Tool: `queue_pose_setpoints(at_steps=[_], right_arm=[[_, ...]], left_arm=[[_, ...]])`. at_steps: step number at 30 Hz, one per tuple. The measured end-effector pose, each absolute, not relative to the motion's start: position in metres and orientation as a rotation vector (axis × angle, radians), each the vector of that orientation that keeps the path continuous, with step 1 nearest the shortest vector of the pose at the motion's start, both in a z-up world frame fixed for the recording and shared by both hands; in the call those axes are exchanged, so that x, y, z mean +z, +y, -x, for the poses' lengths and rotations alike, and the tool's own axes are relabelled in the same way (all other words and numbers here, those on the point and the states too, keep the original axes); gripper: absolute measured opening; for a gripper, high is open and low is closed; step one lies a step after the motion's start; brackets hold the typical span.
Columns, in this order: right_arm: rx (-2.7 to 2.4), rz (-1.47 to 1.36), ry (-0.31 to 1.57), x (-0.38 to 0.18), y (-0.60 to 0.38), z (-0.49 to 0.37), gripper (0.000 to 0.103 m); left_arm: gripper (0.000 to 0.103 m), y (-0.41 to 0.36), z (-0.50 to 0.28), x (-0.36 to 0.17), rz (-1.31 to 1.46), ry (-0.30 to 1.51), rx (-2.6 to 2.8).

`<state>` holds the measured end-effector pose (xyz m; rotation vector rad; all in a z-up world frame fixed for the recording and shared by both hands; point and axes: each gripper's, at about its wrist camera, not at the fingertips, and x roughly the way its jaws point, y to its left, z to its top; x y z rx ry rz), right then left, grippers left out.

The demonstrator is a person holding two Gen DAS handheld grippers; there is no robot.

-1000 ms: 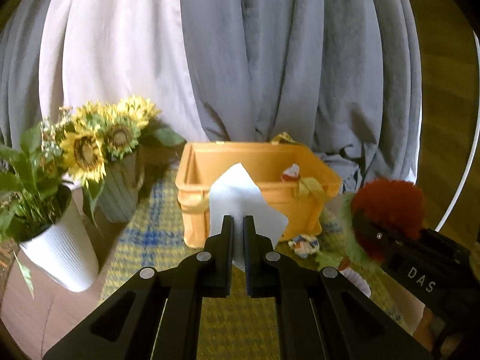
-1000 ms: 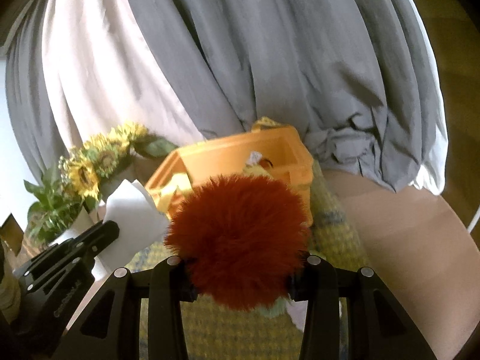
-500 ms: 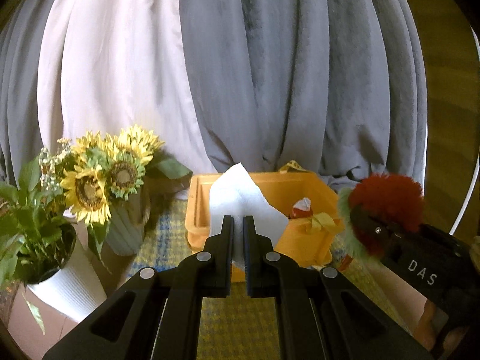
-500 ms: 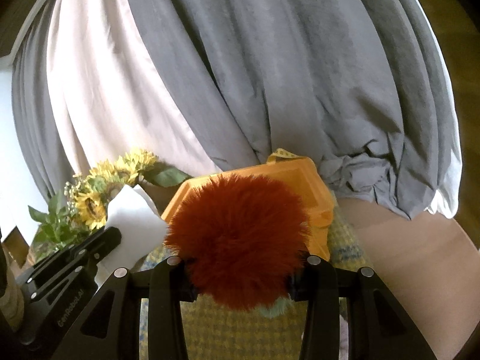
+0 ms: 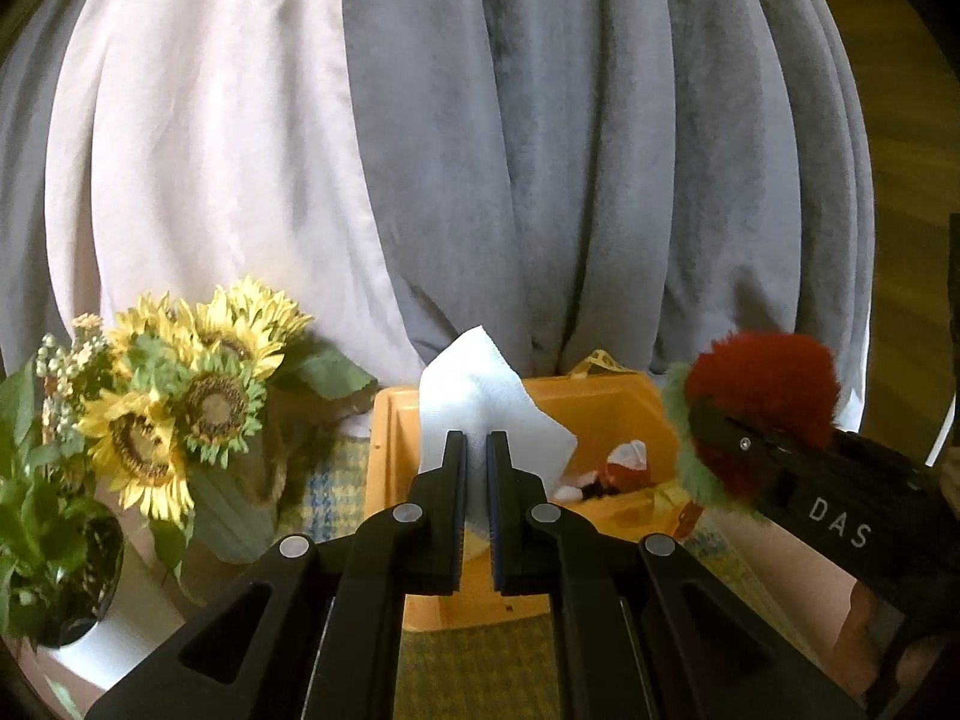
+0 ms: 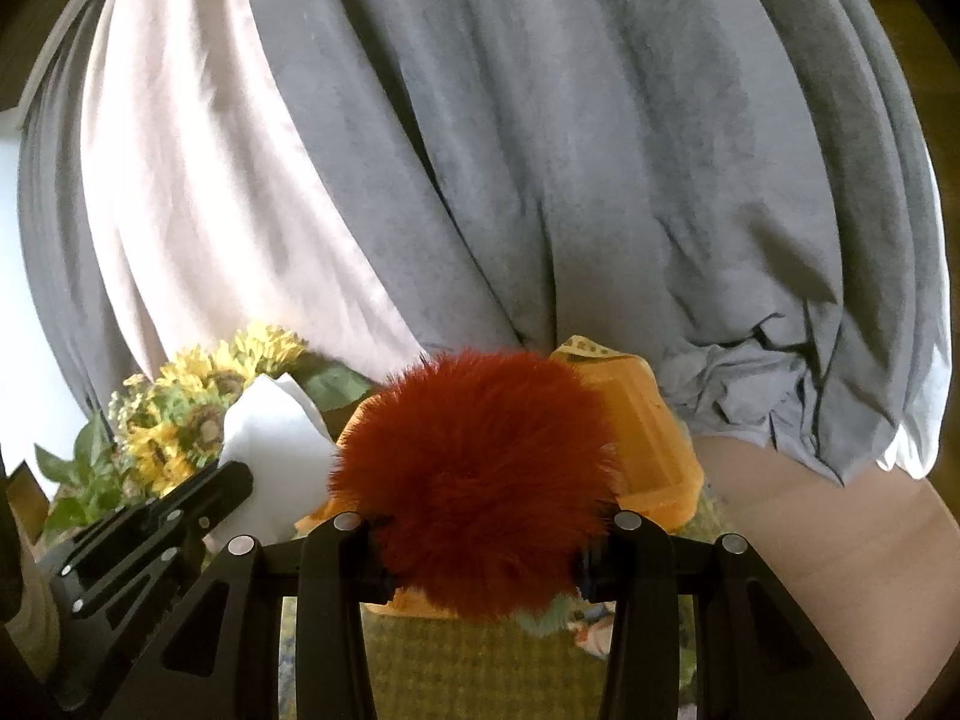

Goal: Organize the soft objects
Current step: 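Carry the tissue sheet with the left gripper while the right gripper carries the pompom over the crate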

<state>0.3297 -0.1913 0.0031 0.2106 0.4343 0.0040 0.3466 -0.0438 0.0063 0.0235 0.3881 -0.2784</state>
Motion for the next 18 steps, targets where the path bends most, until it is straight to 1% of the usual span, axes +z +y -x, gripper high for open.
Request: queue_pose_setpoints(at_steps=[8,18], right_arm=[[-0.002,-0.205,0.433,0.001,-0.195,-0.368,0.042],[-0.004,-0.218,0.479,-0.012,-0.201,-0.417,0.042]], left_arm=[[0.008,-0.051,-0.378,0.002,-0.045,0.392,-0.278],[0.008,-0.061,-0.418,-0.021,-0.059,0.445,-0.284]])
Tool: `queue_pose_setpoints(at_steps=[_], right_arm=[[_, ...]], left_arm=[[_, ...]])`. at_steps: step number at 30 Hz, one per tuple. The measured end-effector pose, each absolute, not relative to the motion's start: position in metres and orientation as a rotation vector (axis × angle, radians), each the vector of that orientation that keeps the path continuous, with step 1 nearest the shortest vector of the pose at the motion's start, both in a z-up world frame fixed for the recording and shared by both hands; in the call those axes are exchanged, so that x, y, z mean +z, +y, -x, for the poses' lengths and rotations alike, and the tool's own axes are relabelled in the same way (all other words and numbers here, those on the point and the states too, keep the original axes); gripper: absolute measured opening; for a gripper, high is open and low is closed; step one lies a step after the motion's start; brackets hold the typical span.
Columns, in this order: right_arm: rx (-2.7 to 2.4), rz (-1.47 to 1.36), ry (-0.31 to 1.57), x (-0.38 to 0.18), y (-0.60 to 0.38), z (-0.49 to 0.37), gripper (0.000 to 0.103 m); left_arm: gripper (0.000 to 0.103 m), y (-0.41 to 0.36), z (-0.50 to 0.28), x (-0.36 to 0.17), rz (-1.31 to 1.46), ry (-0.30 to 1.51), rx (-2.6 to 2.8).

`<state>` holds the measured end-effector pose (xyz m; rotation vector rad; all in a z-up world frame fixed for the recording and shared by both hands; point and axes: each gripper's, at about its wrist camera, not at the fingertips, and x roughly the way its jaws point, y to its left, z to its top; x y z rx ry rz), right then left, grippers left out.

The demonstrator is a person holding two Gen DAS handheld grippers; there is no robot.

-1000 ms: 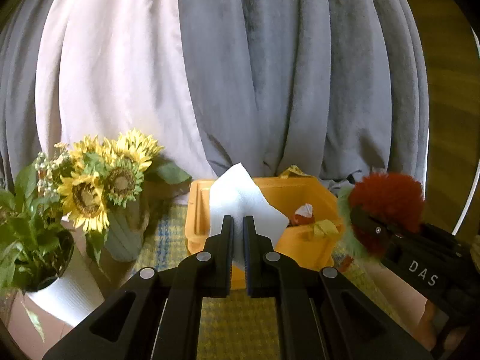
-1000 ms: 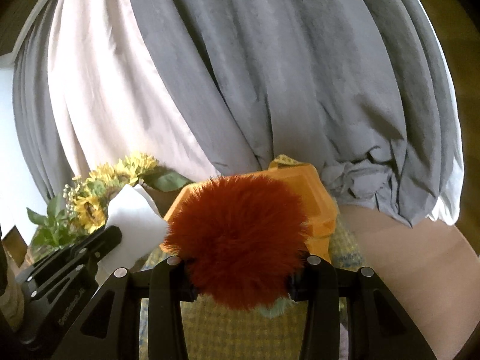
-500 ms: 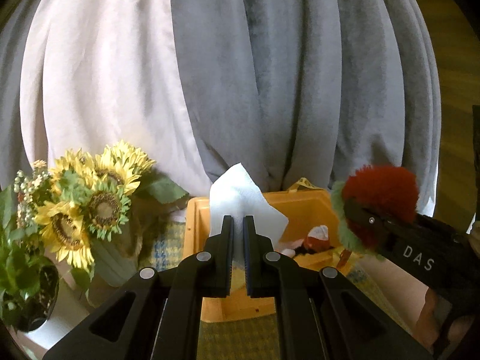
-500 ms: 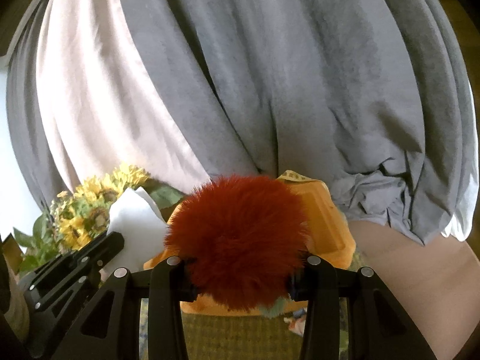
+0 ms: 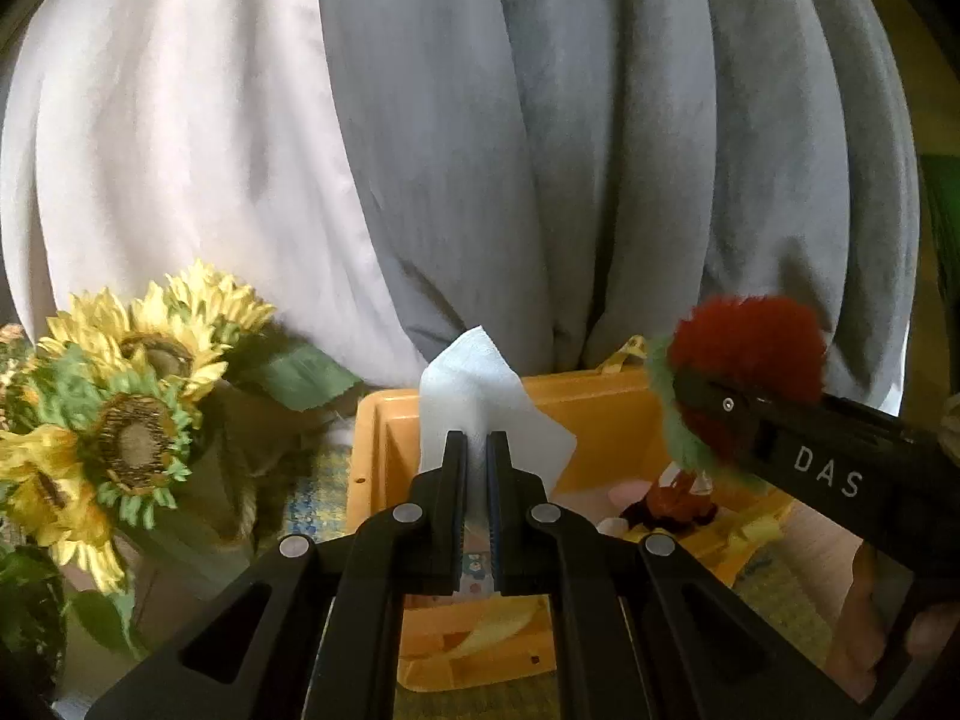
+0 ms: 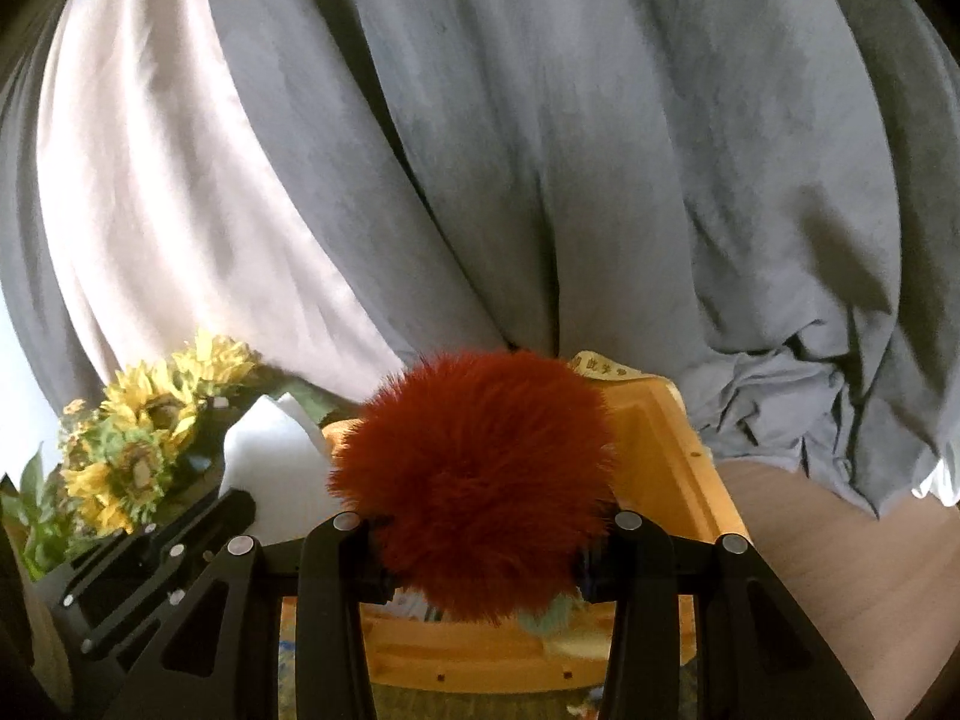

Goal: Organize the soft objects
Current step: 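Carry the tissue sheet with the left gripper while the right gripper carries the pompom over the crate, then open the left gripper over the crate while the right gripper releases the pompom into it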

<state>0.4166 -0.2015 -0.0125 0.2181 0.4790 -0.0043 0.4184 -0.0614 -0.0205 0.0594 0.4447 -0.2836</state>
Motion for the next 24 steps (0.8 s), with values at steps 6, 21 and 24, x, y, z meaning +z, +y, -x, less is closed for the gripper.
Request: queue_pose_setpoints(at_steps=[6,21,24], right_arm=[[-0.002,-0.208,0.518,-0.026,-0.201,-0.443,0.042],[-0.046,-0.206,0.545,-0.038,-0.207,-0.467,0.077],[-0.061,-0.205,0.546,-0.037,-0.210,-0.462,0.077]], left_arm=[[0.008,-0.069,-0.443,-0.036,-0.088,0.474,-0.284],[0.042,-0.071,-0.461,-0.050,-0.083,0.531,-0.291],[0.044,-0.069,-0.457,-0.046,-0.072,0.526,-0.291]])
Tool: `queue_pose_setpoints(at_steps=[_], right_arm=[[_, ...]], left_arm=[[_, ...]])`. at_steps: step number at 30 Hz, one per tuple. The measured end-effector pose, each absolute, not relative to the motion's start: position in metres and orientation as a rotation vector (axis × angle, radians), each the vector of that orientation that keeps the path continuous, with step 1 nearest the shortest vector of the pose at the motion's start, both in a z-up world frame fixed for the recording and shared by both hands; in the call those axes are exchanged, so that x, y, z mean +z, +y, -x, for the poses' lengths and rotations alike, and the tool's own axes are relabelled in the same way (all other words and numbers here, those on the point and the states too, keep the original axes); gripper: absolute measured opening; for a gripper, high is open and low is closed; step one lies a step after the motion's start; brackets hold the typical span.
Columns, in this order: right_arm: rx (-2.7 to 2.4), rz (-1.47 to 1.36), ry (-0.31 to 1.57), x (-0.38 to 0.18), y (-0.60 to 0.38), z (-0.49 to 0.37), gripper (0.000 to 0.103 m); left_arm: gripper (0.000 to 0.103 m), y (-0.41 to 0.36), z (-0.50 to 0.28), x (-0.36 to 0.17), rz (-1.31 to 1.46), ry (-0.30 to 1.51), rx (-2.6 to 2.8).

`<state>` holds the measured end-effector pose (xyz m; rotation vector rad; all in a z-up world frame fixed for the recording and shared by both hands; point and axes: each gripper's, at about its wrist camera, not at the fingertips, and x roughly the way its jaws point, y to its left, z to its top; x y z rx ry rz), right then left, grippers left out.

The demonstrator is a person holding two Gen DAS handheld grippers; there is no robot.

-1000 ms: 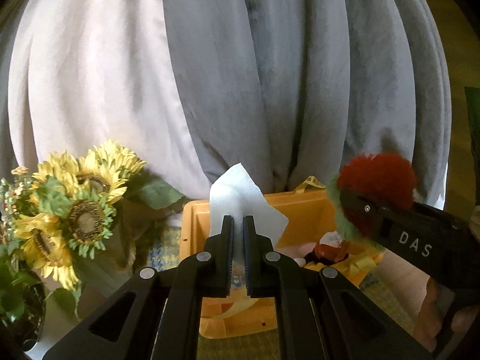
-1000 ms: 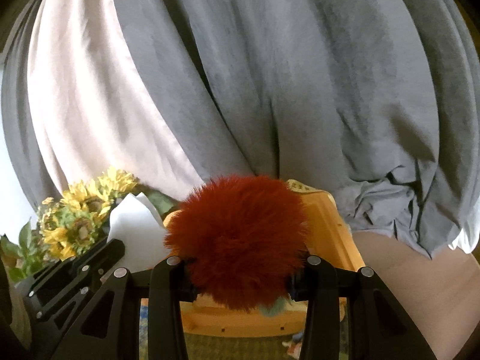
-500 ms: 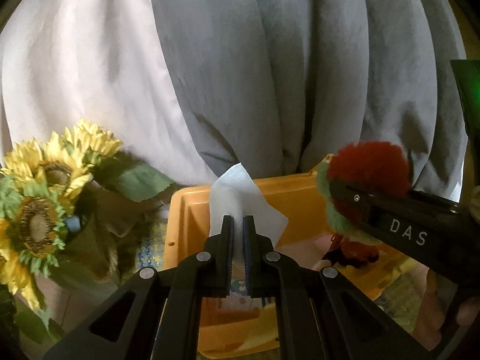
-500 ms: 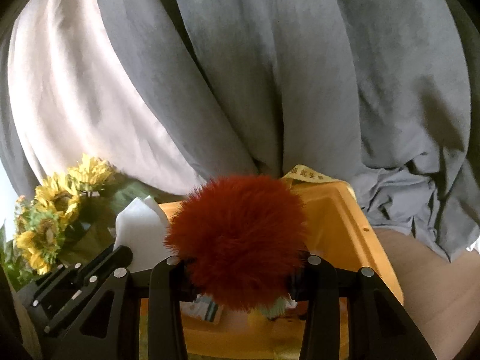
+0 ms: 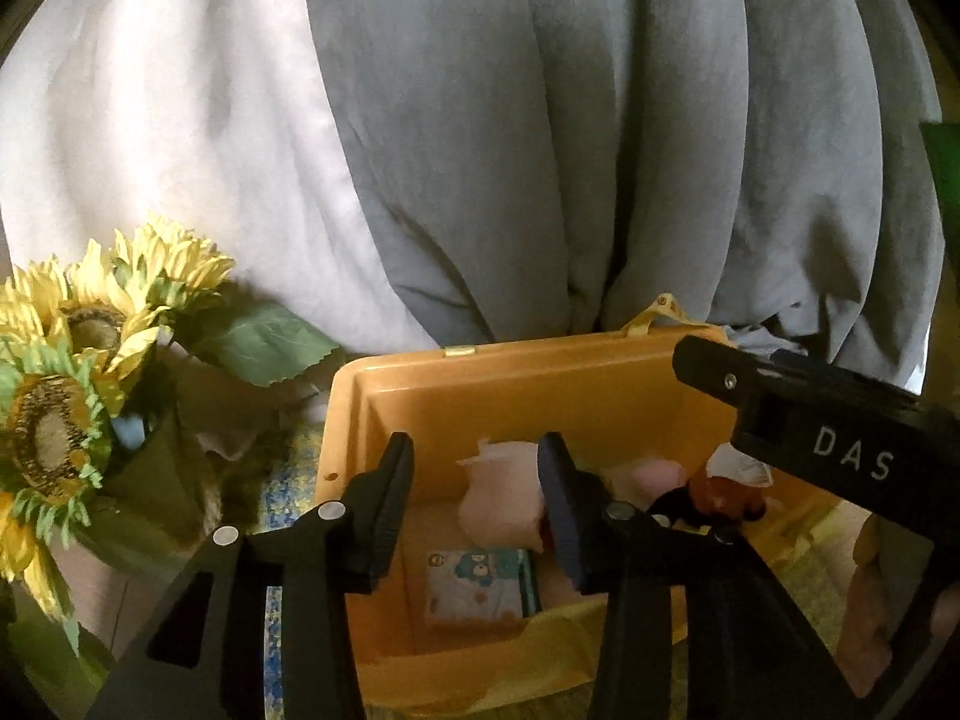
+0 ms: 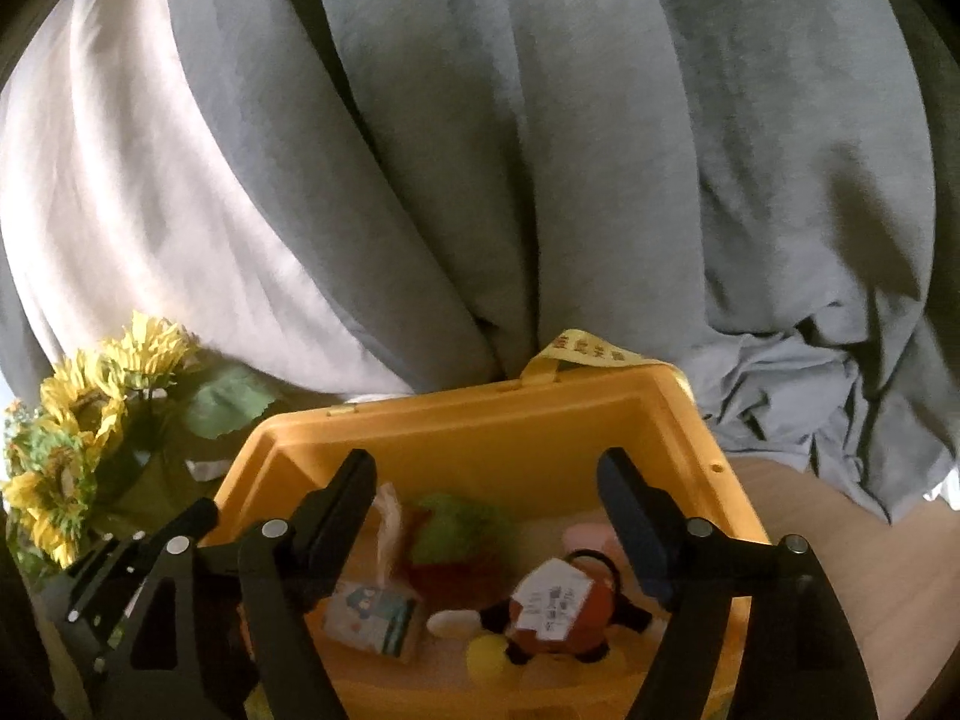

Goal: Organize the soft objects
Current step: 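Open the left gripper over the crate while the right gripper releases the pompom into it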

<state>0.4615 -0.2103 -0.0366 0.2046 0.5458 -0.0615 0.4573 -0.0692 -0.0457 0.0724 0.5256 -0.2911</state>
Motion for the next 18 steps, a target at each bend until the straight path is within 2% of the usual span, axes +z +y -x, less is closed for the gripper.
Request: queue_pose_setpoints(at_steps=[9,18], right_arm=[[-0.082,-0.218,0.533,-0.028,-0.220,-0.432,0.077],[-0.126,-0.199,0.505,-0.021,-0.229,-0.396,0.077]], left_arm=[[0.051,-0.065,-0.428,-0.027,-0.065,0.490,-0.272],[0.053,-0.070,-0.393,-0.012,-0.091,0.450,-0.279]])
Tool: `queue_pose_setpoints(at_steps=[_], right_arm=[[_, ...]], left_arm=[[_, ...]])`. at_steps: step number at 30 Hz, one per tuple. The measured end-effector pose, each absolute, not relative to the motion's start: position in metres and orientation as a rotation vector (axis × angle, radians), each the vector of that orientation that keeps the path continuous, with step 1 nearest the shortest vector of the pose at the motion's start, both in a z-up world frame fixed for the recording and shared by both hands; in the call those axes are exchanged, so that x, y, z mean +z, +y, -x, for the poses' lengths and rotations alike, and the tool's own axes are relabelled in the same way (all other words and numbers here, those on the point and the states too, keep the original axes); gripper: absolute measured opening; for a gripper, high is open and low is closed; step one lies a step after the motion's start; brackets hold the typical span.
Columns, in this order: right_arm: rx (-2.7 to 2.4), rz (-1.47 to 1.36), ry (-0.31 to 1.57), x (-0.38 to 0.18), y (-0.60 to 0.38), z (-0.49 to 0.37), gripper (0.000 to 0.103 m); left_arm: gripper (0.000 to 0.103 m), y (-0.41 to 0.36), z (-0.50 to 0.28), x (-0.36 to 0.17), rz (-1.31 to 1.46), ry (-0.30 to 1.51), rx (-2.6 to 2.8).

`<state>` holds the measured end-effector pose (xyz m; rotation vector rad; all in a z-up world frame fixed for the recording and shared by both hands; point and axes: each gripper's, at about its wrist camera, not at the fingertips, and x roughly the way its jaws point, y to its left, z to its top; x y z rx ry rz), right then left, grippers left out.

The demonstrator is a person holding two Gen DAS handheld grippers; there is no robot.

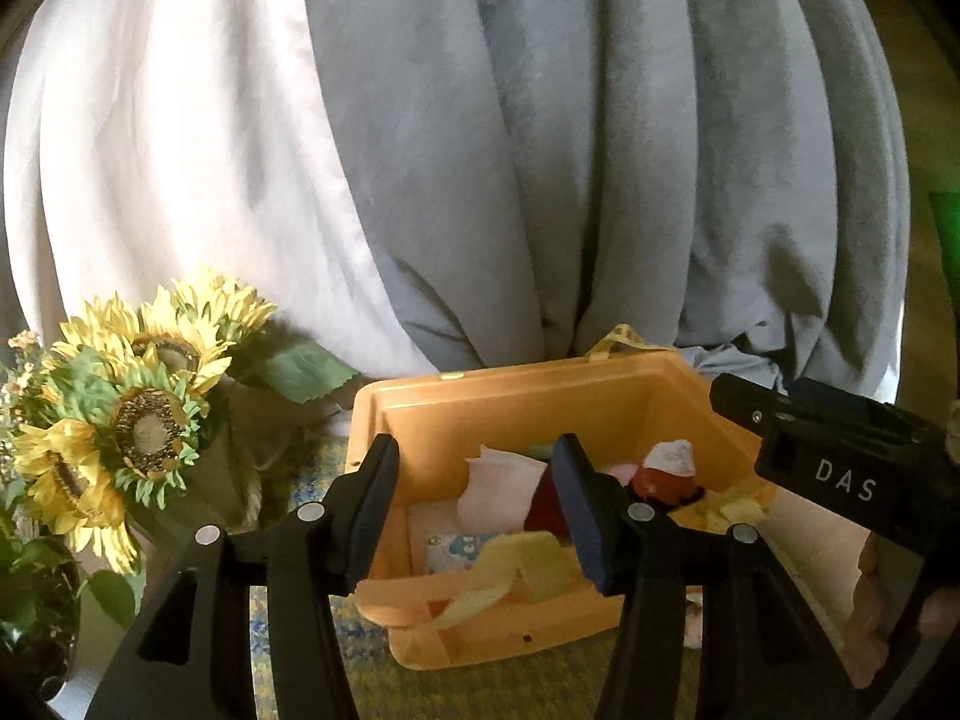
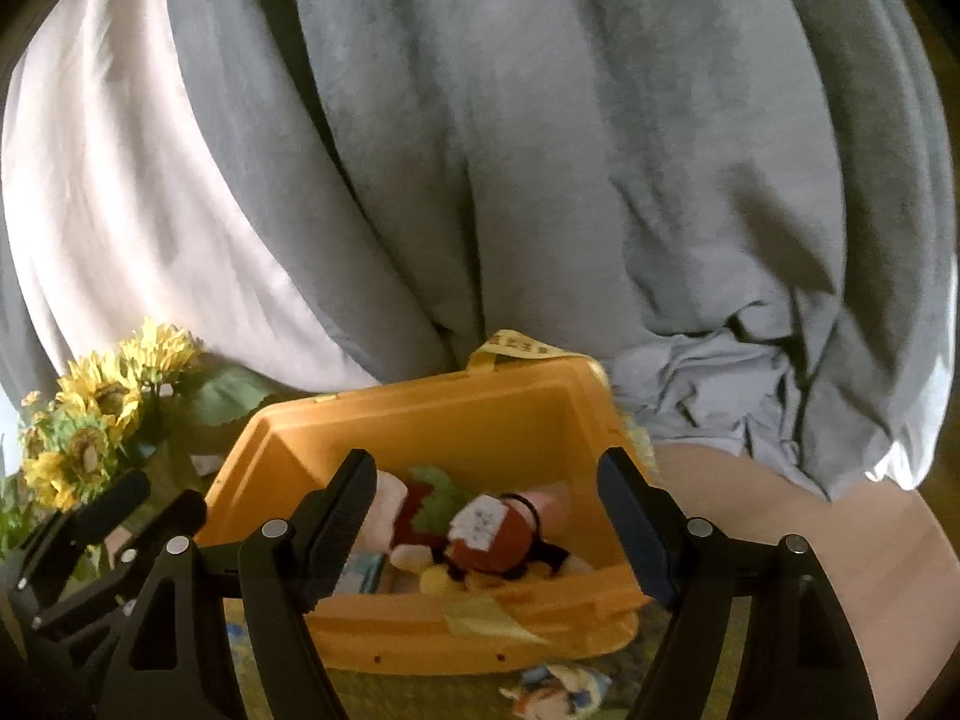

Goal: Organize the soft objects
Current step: 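Open the left gripper over the crate while the right gripper releases the pompom into it, then withdraw both grippers from the crate toward the figurine and lilac scrunchie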

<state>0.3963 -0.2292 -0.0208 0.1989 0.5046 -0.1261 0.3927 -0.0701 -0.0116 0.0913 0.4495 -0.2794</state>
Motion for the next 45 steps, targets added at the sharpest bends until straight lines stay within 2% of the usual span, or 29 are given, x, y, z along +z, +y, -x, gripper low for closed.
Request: queue_pose_setpoints(at_steps=[20,45], right_arm=[[-0.255,-0.219,0.479,-0.013,-0.260,-0.294,0.077],[-0.385,-0.291,0.653,-0.074,-0.244,-0.228,0.077]], left_arm=[[0.055,-0.098,-0.313,-0.006,-0.145,0.441,-0.388],[0.056,-0.099,-0.288,-0.059,-0.251,0.553,-0.546]])
